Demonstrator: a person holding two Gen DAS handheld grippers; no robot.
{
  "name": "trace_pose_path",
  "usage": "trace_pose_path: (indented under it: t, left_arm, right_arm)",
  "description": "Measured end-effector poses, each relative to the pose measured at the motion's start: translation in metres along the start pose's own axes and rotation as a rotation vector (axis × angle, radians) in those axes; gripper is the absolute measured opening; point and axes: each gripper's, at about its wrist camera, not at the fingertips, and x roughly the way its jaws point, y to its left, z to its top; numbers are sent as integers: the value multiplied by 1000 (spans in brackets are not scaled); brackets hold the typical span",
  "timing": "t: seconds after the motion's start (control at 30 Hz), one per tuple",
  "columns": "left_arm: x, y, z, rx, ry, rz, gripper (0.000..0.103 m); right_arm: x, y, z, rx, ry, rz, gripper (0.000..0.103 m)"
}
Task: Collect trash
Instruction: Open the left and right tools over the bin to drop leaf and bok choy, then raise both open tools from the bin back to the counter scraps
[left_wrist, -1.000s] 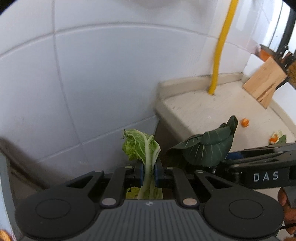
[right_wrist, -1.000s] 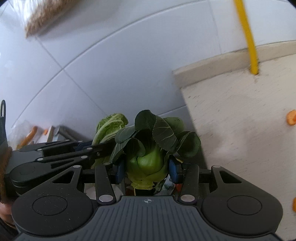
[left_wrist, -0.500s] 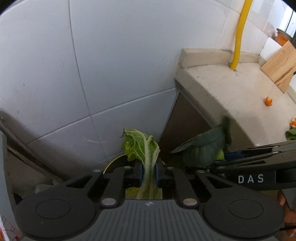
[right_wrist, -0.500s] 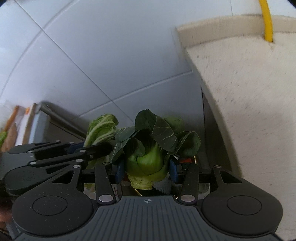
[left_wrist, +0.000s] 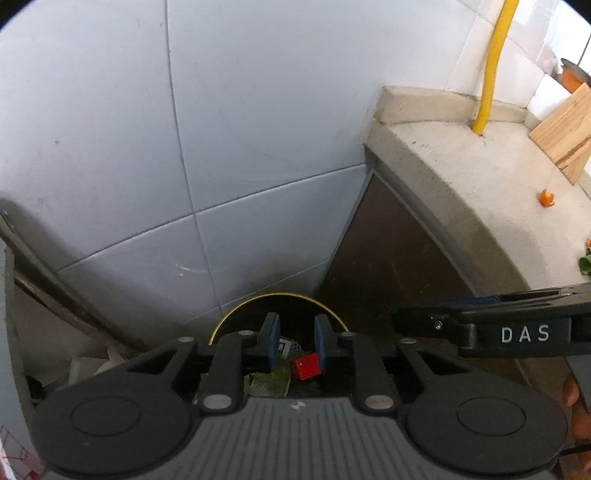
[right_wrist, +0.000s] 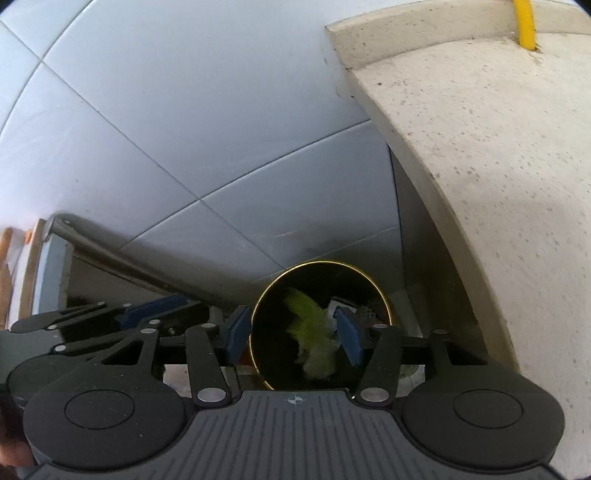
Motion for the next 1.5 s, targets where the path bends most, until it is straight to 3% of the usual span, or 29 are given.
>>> trace_pose_path:
  t: [0.27, 0.77, 1.2, 1.5]
  left_arm:
    - [-21, -15, 10, 59, -66, -47, 21]
    - [-39, -66, 34, 210, -156, -130, 23]
    - [-31, -123, 51, 318, -153, -218, 23]
    - [-14, -182, 62, 400, -134, -295, 31]
  right_arm:
    - [-30, 6, 0, -6, -66, -18, 64]
    - [-90, -11, -3, 37, -214, -59, 68]
    - [-140, -69, -11, 155, -314, -125, 70]
    - [-181, -122, -34, 243, -364, -228, 72]
